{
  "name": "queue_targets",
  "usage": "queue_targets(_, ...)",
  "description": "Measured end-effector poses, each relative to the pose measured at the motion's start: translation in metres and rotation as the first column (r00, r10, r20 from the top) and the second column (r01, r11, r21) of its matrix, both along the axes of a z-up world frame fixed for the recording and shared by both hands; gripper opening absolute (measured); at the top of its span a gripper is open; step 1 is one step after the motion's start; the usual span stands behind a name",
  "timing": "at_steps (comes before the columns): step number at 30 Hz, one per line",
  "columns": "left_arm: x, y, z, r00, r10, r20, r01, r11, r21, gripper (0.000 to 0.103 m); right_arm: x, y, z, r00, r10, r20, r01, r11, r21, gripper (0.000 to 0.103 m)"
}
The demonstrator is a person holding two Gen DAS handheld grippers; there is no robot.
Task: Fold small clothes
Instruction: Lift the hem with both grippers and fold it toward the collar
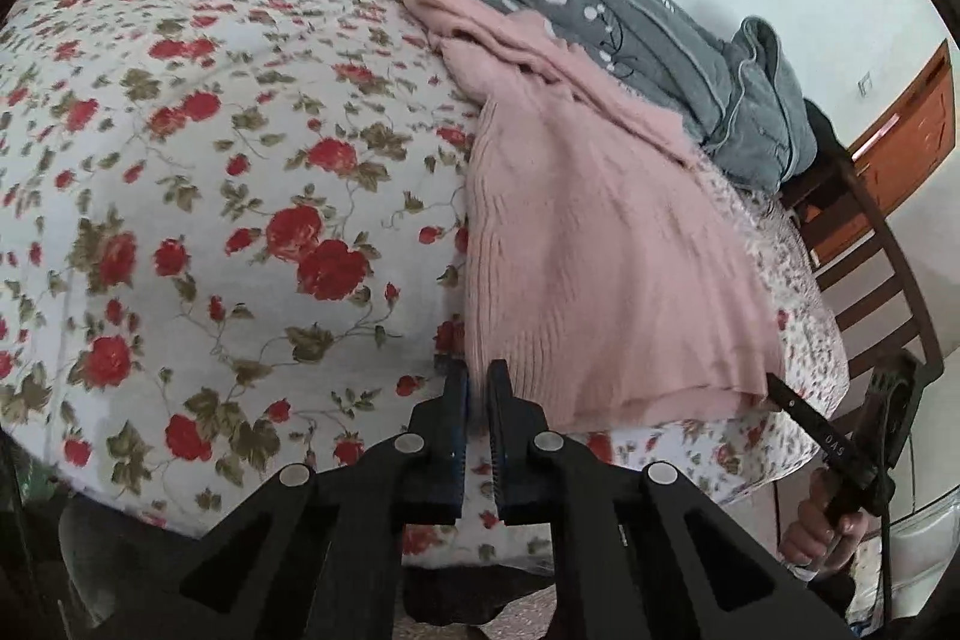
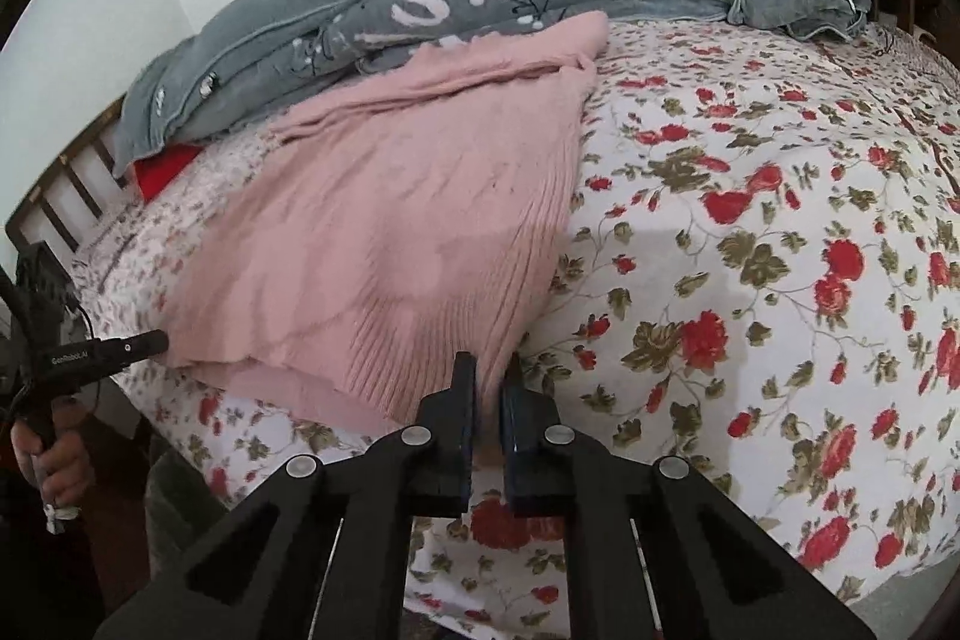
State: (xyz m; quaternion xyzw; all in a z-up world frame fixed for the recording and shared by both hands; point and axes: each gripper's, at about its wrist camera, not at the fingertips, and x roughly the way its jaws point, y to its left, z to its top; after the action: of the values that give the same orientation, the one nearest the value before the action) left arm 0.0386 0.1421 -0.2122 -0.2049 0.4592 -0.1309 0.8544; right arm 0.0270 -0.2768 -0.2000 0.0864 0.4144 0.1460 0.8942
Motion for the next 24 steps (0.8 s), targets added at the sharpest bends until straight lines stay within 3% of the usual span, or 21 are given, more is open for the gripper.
queue_targets(15, 0.006, -0.003, 0.076, 0.999, 0.001, 0.046, -0.001, 1.000, 0.002, 0.007, 0.005, -0.014, 0.078, 0.996, -0.018, 0.088, 0.010, 0.996, 0.088, 0.005)
queue_targets(24, 0.024, 0.001, 0.105, 0.997, 0.016, 0.069, -0.014, 1.000, -0.018, 0.007, 0.022, -0.024, 0.102, 0.995, -0.023, 0.100, 0.009, 0.991, 0.135, 0.005)
